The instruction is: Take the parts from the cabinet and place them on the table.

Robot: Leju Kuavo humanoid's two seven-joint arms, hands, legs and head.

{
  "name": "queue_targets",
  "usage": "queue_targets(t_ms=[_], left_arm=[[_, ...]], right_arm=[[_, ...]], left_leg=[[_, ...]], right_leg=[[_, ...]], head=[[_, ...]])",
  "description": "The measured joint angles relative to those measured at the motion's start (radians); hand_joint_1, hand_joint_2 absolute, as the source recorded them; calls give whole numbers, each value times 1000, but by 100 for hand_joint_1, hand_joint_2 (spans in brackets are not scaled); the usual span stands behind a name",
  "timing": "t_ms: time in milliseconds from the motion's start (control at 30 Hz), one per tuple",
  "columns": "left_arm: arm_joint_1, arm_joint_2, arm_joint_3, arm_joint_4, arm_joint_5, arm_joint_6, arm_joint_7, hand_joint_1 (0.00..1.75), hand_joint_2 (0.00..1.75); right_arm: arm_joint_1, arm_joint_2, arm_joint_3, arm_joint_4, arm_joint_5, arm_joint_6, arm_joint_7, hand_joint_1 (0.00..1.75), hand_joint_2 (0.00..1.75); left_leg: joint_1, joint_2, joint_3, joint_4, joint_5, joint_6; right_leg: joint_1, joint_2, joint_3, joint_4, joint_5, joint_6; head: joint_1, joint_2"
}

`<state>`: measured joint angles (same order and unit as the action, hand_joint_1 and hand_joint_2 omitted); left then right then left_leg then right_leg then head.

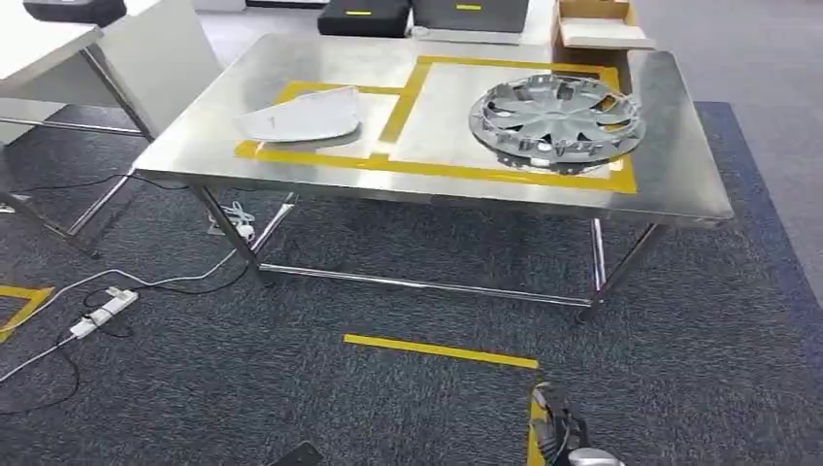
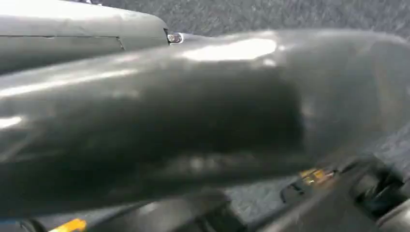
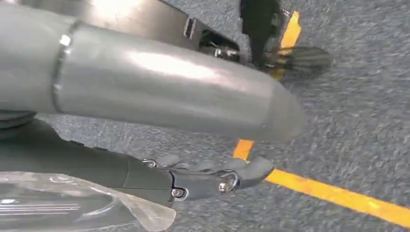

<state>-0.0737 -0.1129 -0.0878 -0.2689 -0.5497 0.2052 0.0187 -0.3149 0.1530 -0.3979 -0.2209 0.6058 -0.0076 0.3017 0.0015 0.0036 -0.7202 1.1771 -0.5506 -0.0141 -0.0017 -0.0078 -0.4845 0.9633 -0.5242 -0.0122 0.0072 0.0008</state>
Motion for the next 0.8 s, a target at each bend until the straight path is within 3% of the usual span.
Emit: queue_targets(t_ms=[33, 67, 133, 167, 200, 233, 267, 333, 400, 433, 500, 567, 600, 633, 667, 700, 733, 767, 800], left_arm=[[-2, 0, -9, 7, -7, -7, 3, 0, 0], [-3, 1, -16, 11, -20, -18, 7, 0, 0], [-5, 3, -45, 21, -68, -65, 32, 0, 0], [-4, 5, -62, 23, -96, -82, 48, 0, 0], [-5, 9, -85, 25, -138, -103, 59, 0, 0], [-8, 11, -109, 26, -179, -121, 67, 0, 0], [-13, 12, -141, 26, -223, -140, 81, 0, 0], [-24, 13, -198, 29, -262, -164, 100, 0, 0], [-23, 12, -232, 29, -270, -171, 107, 0, 0], [-25, 13, -243, 30, -272, -174, 109, 0, 0], [-28, 15, -262, 30, -275, -187, 113, 0, 0], [-28, 16, -277, 31, -285, -199, 119, 0, 0], [-28, 17, -284, 31, -286, -204, 122, 0, 0], [-28, 17, -287, 31, -285, -204, 123, 0, 0], [-28, 17, -289, 31, -284, -204, 123, 0, 0], [-28, 17, -290, 31, -282, -204, 123, 0, 0], [-28, 16, -290, 31, -274, -202, 123, 0, 0], [-30, 17, -290, 31, -268, -199, 123, 0, 0], [-30, 17, -290, 31, -262, -197, 123, 0, 0]], right_arm=[[0, 0, 0, 0, 0, 0, 0, 0, 0], [0, 0, 0, 0, 0, 3, 0, 0, 0], [0, -1, -1, 0, 2, 17, 0, 0, 0], [-1, -1, 0, 0, 6, 26, -1, 0, 0], [-2, -1, 0, 0, 14, 35, -2, 0, 0], [-4, -1, 0, 0, 22, 41, 0, 0, 0], [-9, -1, 3, 0, 32, 42, 4, 0, 0], [-21, -1, 11, 0, 49, 42, 19, 0, 0], [-24, -1, 17, 0, 53, 42, 23, 0, 0], [-24, -1, 18, 0, 55, 42, 25, 0, 0], [-27, -1, 28, 0, 80, 48, 42, 0, 0], [-27, -1, 42, 0, 99, 56, 50, 0, 0], [-27, -1, 49, 0, 106, 58, 53, 0, 0], [-27, -1, 53, 0, 109, 59, 53, 0, 0], [-28, -1, 58, 0, 111, 60, 53, 0, 0], [-29, -1, 60, 0, 115, 63, 50, 0, 0], [-32, -3, 62, 0, 120, 67, 47, 0, 0], [-34, -3, 65, 0, 122, 73, 43, 0, 0], [-34, -4, 68, 0, 125, 75, 39, 0, 0]], left_leg=[[2, 0, -7, 76, -38, -2], [3, 0, -5, 126, -41, -3], [3, 0, 35, 124, 30, 0], [2, 0, 78, 69, 63, 5], [2, 0, 144, -22, 78, 12], [0, -1, 206, -108, 56, 19], [-4, -1, 246, -179, 33, 26], [-10, -1, 237, -194, 25, 32], [-2, 2, 235, -208, 46, 47], [-4, 4, 231, -208, 52, 51], [-7, -1, 208, -207, 68, 61], [-9, -7, 185, -204, 84, 61], [-9, -12, 176, -202, 91, 60], [-9, -18, 168, -201, 96, 58], [-8, -27, 161, -198, 101, 55], [-7, -36, 155, -193, 104, 51], [-7, -42, 149, -186, 105, 48], [-15, -48, 138, -173, 105, 44], [-12, -54, 133, -174, 113, 38]], right_leg=[[2, -1, -8, 1, 13, 0], [4, -2, -20, 3, 25, 0], [5, -3, -61, 11, 45, 2], [5, -2, -78, 17, 54, 3], [6, -2, -91, 21, 60, 6], [7, -3, -97, 24, 66, 10], [10, -4, -103, 28, 72, 15], [6, -8, -114, 29, 89, 28], [4, -8, -121, 34, 92, 38], [2, -1, -138, 55, 64, 43], [-1, 3, -198, 205, -37, 50], [-1, 4, -242, 332, -92, 56], [-2, 4, -233, 335, -85, 57], [-2, 4, -202, 297, -62, 57], [-3, 7, -145, 211, -25, 56], [-5, 20, -84, 118, 8, 54], [-9, 64, -38, 42, 11, 51], [-11, 74, -22, 17, 1, 46], [-10, 64, -27, 25, 7, 38]], head=[[1, 0], [1, 0], [1, 0], [0, 0], [0, 0], [0, 0], [2, 0], [1, 0], [0, 0], [3, 0], [8, 0], [8, 0], [7, 0], [8, 0], [8, 0], [8, 0], [8, 0], [6, 0], [4, 0]])
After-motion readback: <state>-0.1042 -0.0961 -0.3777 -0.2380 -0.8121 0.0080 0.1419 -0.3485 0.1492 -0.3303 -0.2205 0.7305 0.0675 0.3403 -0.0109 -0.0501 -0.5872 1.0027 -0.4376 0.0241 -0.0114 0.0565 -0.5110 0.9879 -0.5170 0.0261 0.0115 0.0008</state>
